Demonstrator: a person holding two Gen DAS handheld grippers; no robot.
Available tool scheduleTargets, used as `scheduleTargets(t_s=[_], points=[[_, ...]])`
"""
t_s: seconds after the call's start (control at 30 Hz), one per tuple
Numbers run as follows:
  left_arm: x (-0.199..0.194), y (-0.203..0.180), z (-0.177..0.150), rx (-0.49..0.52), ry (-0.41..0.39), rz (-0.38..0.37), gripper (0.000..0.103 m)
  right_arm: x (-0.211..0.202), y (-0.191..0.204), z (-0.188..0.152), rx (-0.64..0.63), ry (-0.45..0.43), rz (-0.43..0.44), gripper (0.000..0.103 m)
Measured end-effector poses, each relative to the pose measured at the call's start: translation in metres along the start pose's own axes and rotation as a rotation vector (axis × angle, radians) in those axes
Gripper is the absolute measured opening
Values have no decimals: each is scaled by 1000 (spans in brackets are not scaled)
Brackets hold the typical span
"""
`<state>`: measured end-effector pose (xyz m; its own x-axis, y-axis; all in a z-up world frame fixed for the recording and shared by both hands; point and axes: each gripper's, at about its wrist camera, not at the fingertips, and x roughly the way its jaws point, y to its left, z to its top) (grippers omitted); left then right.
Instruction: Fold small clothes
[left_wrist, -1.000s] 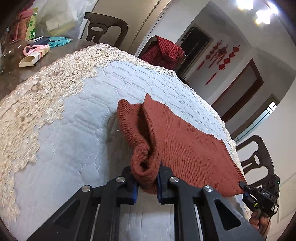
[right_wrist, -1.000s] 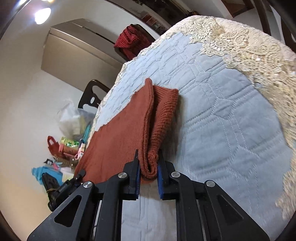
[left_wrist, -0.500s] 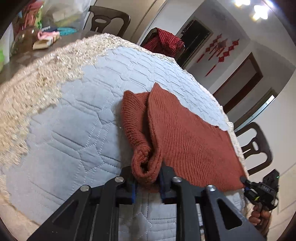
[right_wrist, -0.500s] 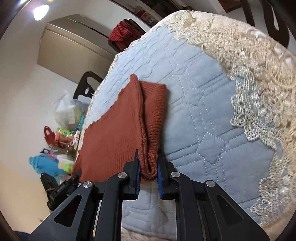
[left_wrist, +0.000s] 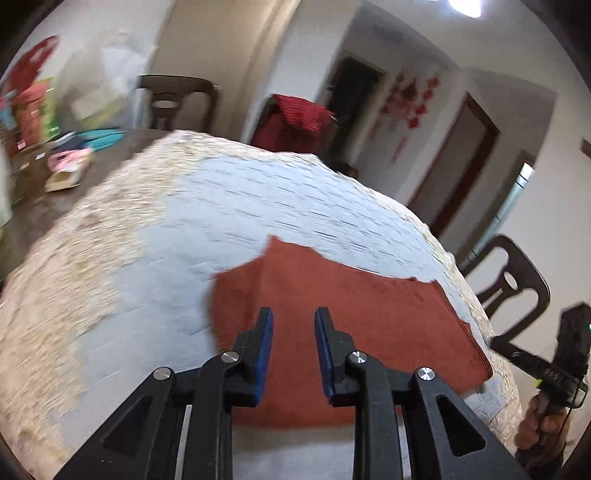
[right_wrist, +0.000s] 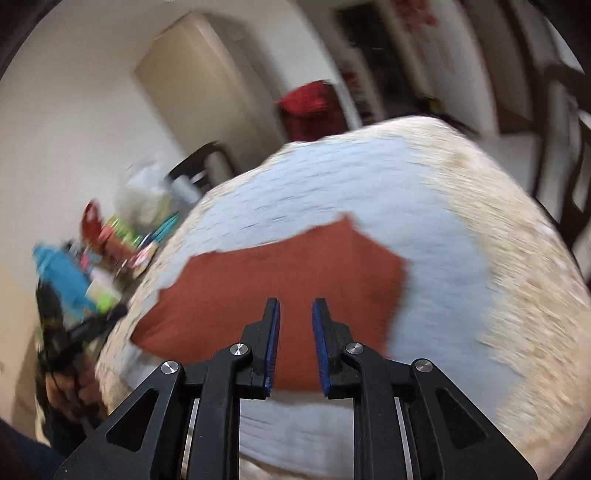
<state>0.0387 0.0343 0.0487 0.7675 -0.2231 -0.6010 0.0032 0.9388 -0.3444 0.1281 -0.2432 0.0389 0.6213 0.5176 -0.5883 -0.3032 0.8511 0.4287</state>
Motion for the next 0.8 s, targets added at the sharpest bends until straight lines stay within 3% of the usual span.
scheduleTargets(t_s=[0.07,0.2,0.33,0.4,0.8], points=[[16,-9,2,40,19,-21,26,32,23,1,-63,58,31,16],[41,-10,-3,75,65,17,26,73,50,-1,-143,141,70,14],[54,0,-16,79,102,25,26,108,52,-4,-166,214,32,11],[52,-1,-18,92,99,24,26,114,48,1,-155,209,20,5],[52,10,-17,34,101,-43,26,155,42,34,-126,252,-59,5]])
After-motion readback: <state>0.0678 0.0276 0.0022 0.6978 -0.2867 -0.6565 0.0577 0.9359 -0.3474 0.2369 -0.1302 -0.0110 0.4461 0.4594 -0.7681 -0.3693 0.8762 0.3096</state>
